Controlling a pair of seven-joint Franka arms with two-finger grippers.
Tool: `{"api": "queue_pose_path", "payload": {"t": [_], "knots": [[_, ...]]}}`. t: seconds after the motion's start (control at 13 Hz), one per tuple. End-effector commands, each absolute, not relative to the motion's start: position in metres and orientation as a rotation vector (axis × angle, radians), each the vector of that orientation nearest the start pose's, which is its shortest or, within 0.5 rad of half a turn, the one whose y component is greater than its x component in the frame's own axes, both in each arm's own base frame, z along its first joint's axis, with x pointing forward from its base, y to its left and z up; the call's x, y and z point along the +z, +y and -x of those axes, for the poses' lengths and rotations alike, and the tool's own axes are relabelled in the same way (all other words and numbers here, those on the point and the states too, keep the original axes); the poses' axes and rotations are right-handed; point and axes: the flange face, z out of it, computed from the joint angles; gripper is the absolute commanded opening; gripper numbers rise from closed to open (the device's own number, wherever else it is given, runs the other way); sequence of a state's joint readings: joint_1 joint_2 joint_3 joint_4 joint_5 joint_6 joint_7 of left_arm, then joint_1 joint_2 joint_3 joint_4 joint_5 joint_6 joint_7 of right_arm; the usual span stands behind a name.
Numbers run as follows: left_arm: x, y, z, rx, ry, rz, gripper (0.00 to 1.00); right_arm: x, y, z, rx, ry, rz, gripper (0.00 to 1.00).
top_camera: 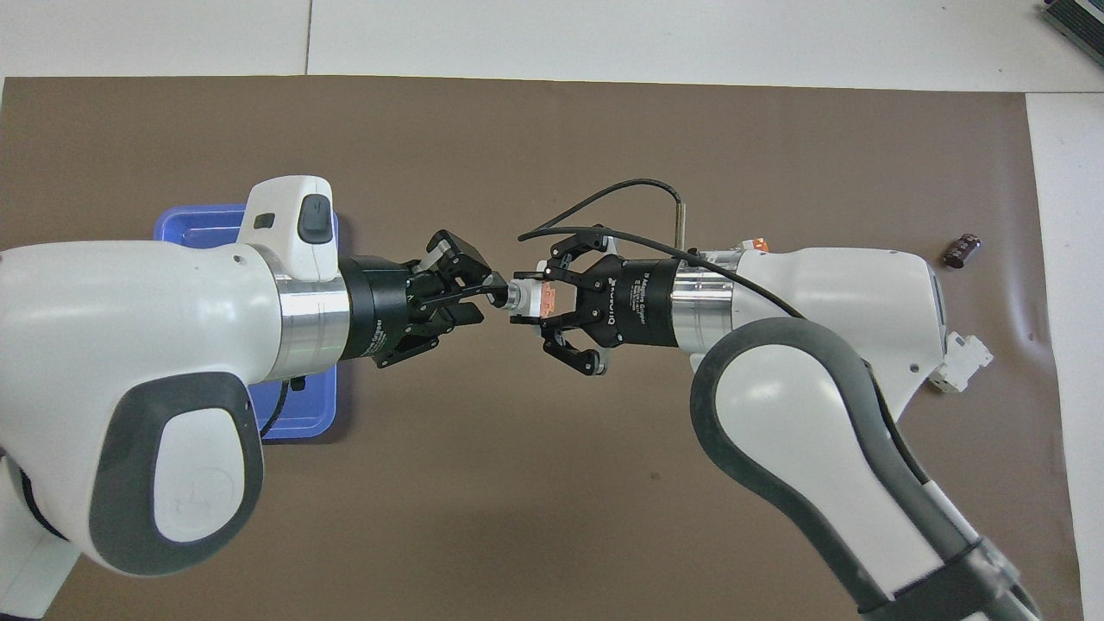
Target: Turn and place switch with both arms
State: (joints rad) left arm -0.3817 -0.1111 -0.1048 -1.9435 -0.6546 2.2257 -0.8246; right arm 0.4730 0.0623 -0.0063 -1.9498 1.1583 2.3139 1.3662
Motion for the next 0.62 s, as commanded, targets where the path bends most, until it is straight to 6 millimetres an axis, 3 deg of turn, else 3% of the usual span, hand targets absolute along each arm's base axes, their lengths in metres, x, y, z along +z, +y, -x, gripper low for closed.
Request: {"api": "queue_pose_path", "payload": {"t": [0.0,0.54], "knots": [[0.5704,-0.2843,-0.4899,-0.043,0.758,-2.317,0.39,0.4907,0.2862,-0.5325,0.732,1.622,1.540,0.00],[0.5720,-0.2865,-0.4878,-0.060,0.735,-2.330,0.21,0.4933,0.2862,-0.5321,0.732,1.617,1.540,0.00]]}}
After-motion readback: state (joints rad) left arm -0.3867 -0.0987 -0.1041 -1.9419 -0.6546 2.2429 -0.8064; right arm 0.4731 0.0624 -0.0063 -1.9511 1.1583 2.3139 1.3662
